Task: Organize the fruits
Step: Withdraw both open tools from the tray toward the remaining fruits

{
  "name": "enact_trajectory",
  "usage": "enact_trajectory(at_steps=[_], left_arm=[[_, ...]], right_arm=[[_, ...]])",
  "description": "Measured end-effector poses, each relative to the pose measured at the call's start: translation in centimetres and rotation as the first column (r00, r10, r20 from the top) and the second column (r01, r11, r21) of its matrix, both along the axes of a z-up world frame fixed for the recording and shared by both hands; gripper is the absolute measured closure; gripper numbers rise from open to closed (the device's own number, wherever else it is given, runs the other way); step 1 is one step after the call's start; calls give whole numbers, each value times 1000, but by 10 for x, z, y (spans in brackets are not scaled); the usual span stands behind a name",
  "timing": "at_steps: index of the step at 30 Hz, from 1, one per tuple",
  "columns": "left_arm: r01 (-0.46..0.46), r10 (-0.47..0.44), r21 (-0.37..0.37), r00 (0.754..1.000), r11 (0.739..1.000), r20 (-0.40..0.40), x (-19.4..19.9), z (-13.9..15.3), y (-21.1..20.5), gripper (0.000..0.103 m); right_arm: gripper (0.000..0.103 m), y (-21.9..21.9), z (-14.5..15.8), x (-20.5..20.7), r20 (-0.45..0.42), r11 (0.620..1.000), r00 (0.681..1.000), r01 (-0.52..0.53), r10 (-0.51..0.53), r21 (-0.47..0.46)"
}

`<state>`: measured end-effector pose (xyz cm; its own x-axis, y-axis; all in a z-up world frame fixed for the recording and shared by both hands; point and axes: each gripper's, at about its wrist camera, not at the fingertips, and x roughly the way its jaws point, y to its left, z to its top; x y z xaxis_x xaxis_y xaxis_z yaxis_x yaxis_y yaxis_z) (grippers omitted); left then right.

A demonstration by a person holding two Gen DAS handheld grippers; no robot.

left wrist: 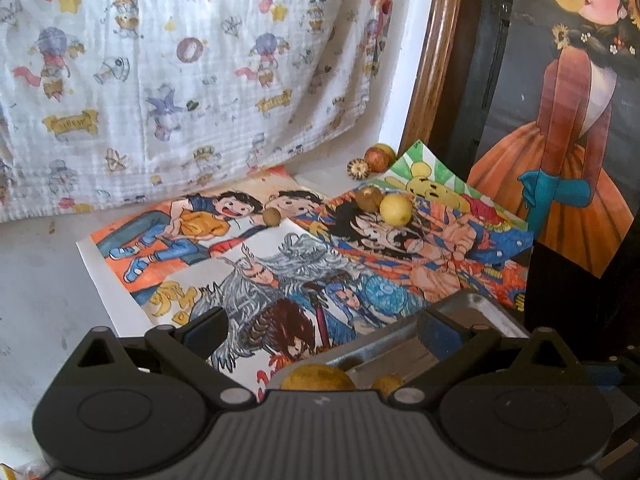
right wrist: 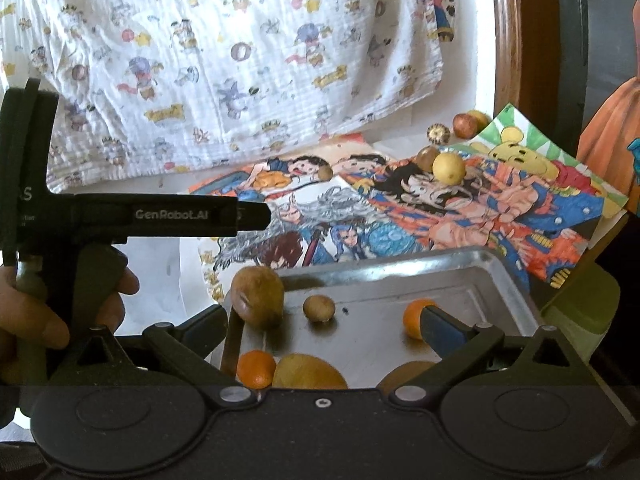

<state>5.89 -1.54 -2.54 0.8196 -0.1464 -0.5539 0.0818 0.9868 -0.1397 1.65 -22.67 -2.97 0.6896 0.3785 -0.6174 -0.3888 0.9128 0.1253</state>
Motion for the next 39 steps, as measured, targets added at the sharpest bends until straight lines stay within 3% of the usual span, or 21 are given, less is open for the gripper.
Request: enact_trajectory(at_steps=[17,39], left_arm=[[-5,4,14,998,1000,56,-1,29,1,1],[-16,14,31,999,999,51,28,29,3,1]], right_arm=[[1,-11,42,8,100,1000,995,31,-31,2],[1,-23,59,51,138,999,989,49,-48,-3]])
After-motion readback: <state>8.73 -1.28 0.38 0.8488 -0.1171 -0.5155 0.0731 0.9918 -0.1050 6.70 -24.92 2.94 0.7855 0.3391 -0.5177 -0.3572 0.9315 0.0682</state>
